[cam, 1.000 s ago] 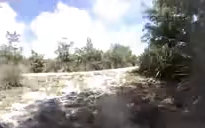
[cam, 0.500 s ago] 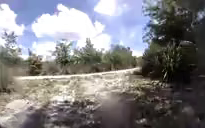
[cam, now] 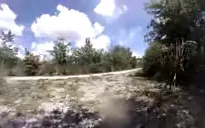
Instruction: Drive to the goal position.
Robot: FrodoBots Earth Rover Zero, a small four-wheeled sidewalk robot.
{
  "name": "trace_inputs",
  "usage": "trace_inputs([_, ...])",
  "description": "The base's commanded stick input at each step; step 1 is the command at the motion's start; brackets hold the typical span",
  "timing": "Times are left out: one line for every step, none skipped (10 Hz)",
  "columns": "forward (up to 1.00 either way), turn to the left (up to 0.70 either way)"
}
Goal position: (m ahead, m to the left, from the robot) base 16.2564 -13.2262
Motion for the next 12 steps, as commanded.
trace_inputs([0.7, 0.0])
trace_inputs([0.7, 0.0])
trace_inputs([0.7, 0.0])
trace_inputs([0.7, 0.0])
trace_inputs([0.7, 0.0])
trace_inputs([0.7, 0.0])
trace_inputs([0.7, 0.0])
trace_inputs([0.7, 0.0])
trace_inputs([0.7, 0.0])
trace_inputs([0.7, 0.0])
trace_inputs([0.7, 0.0])
trace_inputs([0.7, 0.0])
